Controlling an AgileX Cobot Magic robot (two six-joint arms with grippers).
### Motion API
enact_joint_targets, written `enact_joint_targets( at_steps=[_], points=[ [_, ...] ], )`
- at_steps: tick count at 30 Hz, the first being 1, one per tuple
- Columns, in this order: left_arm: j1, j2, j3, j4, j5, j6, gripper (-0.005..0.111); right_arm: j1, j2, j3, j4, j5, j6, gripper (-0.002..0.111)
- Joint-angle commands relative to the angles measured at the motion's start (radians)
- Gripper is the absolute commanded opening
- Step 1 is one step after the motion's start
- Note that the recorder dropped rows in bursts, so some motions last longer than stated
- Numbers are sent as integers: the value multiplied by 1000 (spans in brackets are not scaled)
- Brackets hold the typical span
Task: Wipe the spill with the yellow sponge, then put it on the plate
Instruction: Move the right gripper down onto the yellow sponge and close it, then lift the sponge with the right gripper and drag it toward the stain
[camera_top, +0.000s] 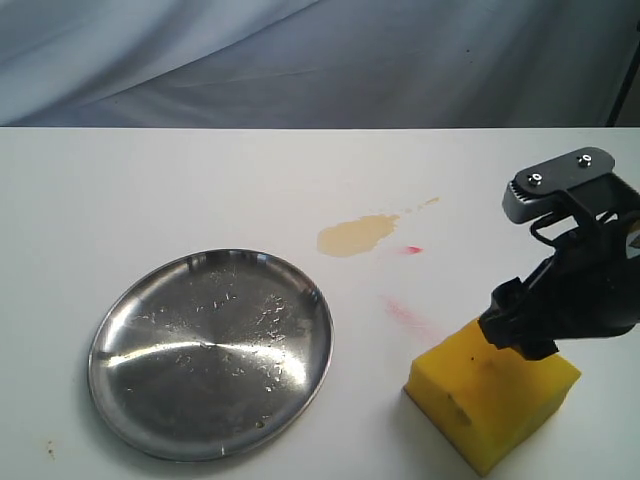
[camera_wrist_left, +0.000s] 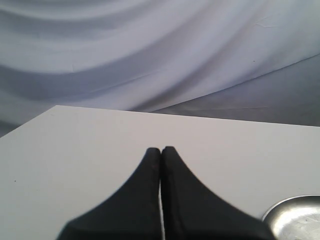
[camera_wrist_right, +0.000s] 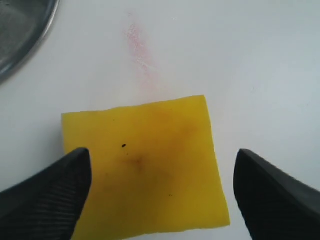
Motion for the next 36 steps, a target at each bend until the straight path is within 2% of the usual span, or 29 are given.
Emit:
enact_joint_targets(
  at_steps=[1, 16, 25, 36],
  points=[
    [-5, -4, 5, 1, -1, -5, 0, 3, 37, 29, 20, -61, 7, 73],
    [-5, -4, 5, 1, -1, -3, 0, 1, 212, 35, -7, -186, 3, 73],
    [-5, -4, 5, 1, -1, -5, 0, 1, 221, 35, -96, -188, 76, 73],
    [-5, -4, 5, 1, -1, -1, 0, 1, 291, 62, -65, -158, 97, 72]
  ],
)
